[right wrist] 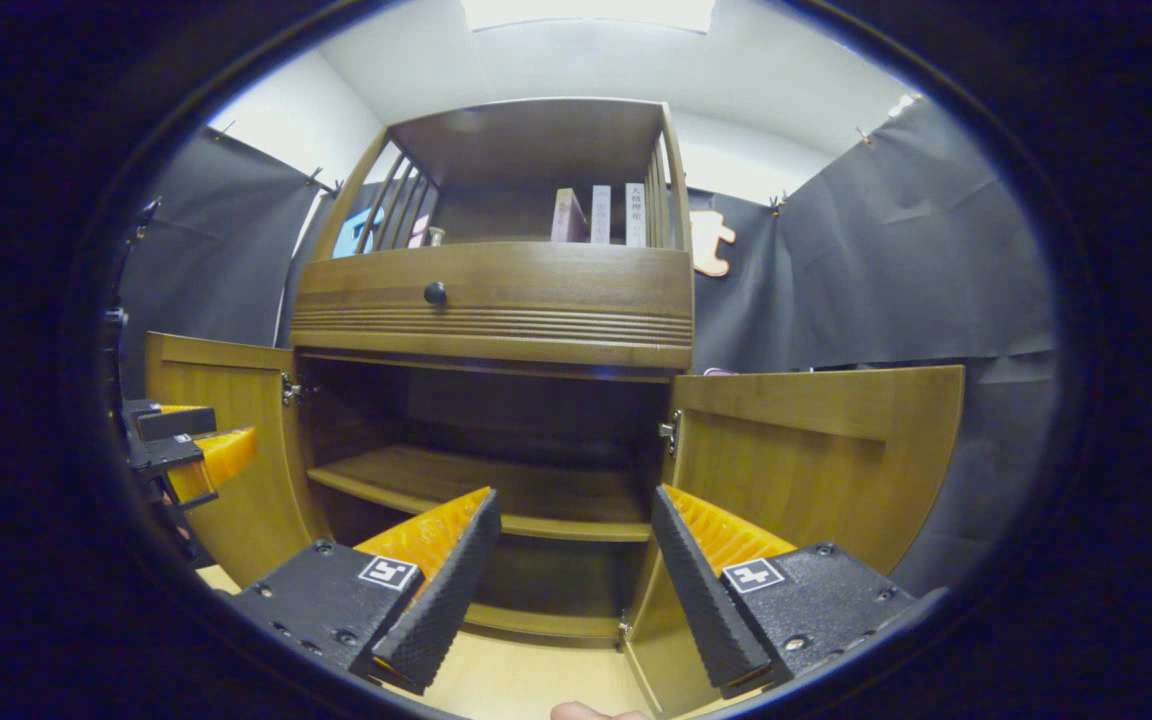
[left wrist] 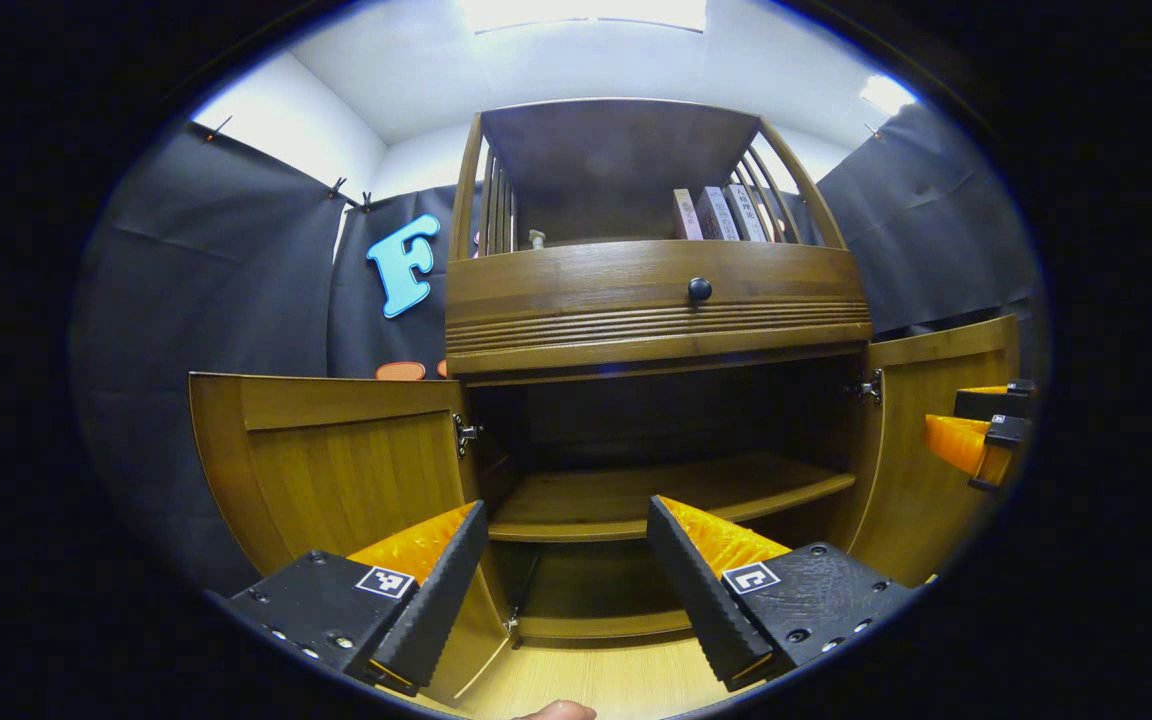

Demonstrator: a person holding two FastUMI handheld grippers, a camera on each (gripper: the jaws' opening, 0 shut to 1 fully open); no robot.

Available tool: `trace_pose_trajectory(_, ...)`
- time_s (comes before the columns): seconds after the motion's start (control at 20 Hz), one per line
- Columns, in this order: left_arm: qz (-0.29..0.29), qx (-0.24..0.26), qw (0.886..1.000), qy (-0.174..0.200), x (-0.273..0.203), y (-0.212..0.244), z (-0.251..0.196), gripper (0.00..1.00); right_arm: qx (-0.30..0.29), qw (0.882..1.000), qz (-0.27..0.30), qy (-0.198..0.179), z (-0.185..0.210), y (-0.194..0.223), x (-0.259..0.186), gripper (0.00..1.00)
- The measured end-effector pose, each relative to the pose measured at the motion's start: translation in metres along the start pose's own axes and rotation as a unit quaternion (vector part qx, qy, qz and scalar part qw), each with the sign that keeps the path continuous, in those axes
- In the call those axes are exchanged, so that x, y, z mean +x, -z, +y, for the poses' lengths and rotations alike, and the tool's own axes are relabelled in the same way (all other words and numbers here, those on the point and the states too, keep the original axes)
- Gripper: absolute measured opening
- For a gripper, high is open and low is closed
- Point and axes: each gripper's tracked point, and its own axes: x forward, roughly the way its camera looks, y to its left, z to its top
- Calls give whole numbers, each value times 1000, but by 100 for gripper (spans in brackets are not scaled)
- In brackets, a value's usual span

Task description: Open the right door of the double-door shoe cabinet with the right hand, and open the left door with the left hand.

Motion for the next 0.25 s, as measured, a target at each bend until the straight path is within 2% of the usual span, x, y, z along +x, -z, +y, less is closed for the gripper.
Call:
trace_pose_trajectory(0.15, -9, 1, 1000, 0, 0, -5, 0, 96, -3, 1000, -6, 3, 2, -4, 1, 96)
trace_pose_trajectory(0.2, -9, 1, 1000, 1, 1, -4, 1, 89, -4, 1000, -7, 5, 2, -6, -5, 96)
trace_pose_trajectory(0.25, -9, 0, 1000, 2, 0, -3, 2, 89, -5, 1000, -9, 7, 3, -9, -6, 96)
